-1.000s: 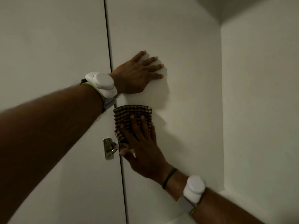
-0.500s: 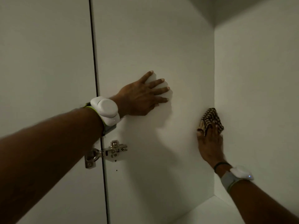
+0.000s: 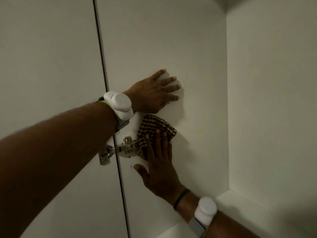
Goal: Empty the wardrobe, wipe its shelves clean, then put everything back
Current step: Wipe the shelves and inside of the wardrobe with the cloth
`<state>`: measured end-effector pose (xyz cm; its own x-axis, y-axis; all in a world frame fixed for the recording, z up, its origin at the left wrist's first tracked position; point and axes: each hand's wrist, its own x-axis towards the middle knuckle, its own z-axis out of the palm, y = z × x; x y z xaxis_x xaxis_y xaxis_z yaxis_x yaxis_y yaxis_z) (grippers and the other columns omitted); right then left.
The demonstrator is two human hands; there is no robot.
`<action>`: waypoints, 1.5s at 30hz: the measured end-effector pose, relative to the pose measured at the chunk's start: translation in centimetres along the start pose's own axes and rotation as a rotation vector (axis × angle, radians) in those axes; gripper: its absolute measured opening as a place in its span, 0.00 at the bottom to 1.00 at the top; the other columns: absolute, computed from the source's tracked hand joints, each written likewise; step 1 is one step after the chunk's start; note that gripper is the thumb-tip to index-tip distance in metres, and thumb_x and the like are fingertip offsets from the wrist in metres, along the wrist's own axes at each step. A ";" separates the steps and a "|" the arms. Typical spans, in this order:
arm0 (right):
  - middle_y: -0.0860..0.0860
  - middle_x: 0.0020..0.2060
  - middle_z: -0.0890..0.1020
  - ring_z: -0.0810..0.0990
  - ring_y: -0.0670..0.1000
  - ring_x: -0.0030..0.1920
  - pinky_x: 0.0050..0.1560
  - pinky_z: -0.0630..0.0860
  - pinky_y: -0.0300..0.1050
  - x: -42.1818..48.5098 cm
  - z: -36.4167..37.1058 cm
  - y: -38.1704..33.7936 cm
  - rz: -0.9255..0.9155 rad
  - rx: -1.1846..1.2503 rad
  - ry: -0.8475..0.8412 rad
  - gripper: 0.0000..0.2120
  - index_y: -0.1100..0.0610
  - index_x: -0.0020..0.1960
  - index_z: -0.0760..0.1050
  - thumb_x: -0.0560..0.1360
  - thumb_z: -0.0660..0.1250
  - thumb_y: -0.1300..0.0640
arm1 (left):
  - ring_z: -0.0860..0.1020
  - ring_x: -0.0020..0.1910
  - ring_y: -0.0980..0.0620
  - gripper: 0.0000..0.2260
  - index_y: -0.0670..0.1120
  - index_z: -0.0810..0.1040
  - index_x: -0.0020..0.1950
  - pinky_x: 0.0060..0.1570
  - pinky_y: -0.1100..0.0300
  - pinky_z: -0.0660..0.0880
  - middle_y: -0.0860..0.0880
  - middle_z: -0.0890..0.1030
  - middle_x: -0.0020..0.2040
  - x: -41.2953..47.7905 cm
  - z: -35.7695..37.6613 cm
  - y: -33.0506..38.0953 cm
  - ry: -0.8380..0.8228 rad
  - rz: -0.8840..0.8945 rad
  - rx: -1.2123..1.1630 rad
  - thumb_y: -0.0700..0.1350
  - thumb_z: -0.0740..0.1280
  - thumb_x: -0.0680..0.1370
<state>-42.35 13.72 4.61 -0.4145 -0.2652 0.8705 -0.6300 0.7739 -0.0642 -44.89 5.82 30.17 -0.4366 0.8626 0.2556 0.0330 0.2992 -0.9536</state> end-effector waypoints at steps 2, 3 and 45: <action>0.57 0.81 0.42 0.38 0.62 0.80 0.78 0.47 0.67 -0.2 -0.2 2.6 -0.067 -0.069 -0.022 0.37 0.53 0.83 0.45 0.82 0.52 0.37 | 0.53 0.81 0.45 0.22 0.57 0.63 0.79 0.77 0.37 0.46 0.49 0.57 0.82 0.1 0.8 0.8 -0.018 0.064 -0.006 0.55 0.49 0.84; 0.57 0.81 0.42 0.38 0.62 0.80 0.77 0.47 0.68 -0.4 -0.3 4.4 -0.088 -0.088 -0.039 0.37 0.51 0.83 0.43 0.81 0.55 0.39 | 0.52 0.81 0.45 0.23 0.58 0.63 0.79 0.77 0.37 0.46 0.50 0.57 0.82 0.0 1.1 1.2 -0.016 0.073 -0.012 0.55 0.48 0.84; 0.60 0.81 0.47 0.44 0.61 0.80 0.78 0.43 0.61 -0.5 0.4 22.2 1.104 0.225 0.103 0.42 0.60 0.82 0.44 0.80 0.50 0.33 | 0.52 0.81 0.42 0.22 0.60 0.63 0.78 0.76 0.35 0.47 0.50 0.57 0.82 -0.4 1.6 6.4 -0.010 0.071 -0.066 0.56 0.48 0.84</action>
<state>-56.43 30.83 2.57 -0.7678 0.5559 0.3185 -0.0613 0.4311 -0.9002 -45.99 6.71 23.72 -0.4398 0.8786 0.1861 0.1230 0.2642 -0.9566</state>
